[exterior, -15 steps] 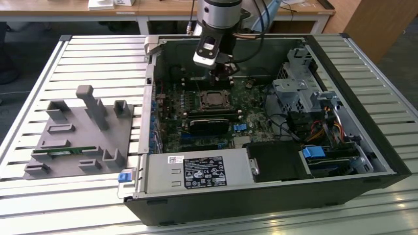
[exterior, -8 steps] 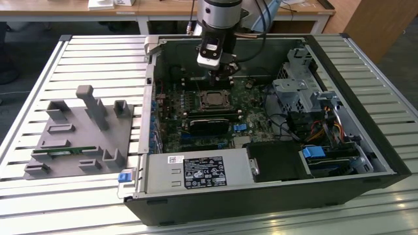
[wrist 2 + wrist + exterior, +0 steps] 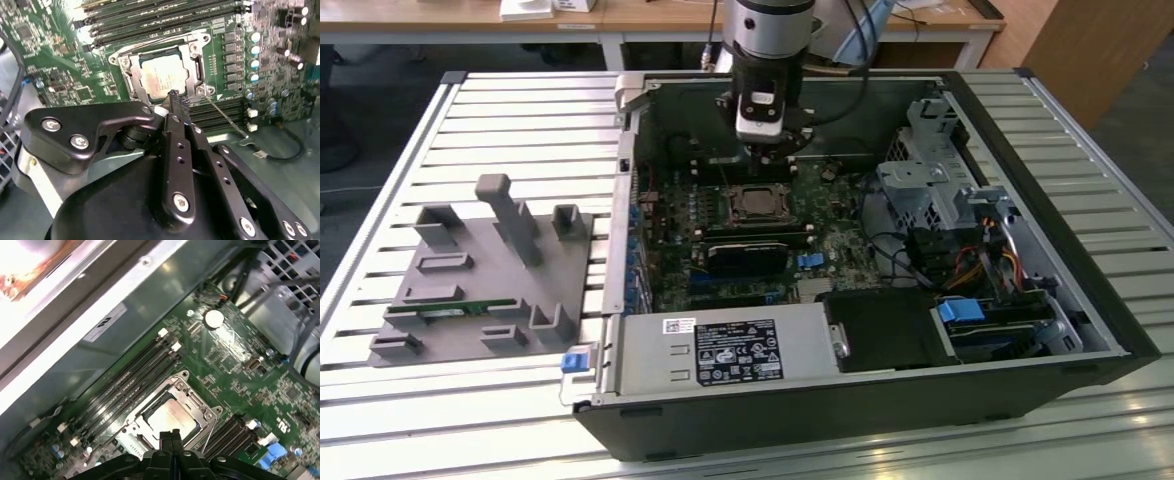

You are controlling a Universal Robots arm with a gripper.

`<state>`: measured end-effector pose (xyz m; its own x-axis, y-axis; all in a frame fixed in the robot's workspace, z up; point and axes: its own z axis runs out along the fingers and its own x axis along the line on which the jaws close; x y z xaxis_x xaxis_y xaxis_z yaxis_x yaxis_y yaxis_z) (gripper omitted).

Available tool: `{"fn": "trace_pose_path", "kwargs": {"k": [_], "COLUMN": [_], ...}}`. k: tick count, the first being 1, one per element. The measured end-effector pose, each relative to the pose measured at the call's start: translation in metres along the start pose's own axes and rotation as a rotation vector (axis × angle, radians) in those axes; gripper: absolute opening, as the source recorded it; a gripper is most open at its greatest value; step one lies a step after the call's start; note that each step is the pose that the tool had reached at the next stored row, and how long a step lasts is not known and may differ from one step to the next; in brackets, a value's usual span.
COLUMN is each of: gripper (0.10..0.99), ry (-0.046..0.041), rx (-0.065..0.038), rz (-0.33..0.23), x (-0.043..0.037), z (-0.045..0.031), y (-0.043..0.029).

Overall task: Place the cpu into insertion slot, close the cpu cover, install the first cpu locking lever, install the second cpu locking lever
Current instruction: 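Install the first cpu locking lever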

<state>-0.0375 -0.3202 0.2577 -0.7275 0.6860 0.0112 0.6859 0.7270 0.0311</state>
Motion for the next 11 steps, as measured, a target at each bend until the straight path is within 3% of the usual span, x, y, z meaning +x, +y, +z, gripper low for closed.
{"fn": "trace_pose_path", "kwargs": {"k": [11], "gripper": [0.106], "ry": [0.0060], "rx": [0.002], "rz": [-0.194], "x": [0.0000], "z": [0.0005], "y": [0.0000]}}
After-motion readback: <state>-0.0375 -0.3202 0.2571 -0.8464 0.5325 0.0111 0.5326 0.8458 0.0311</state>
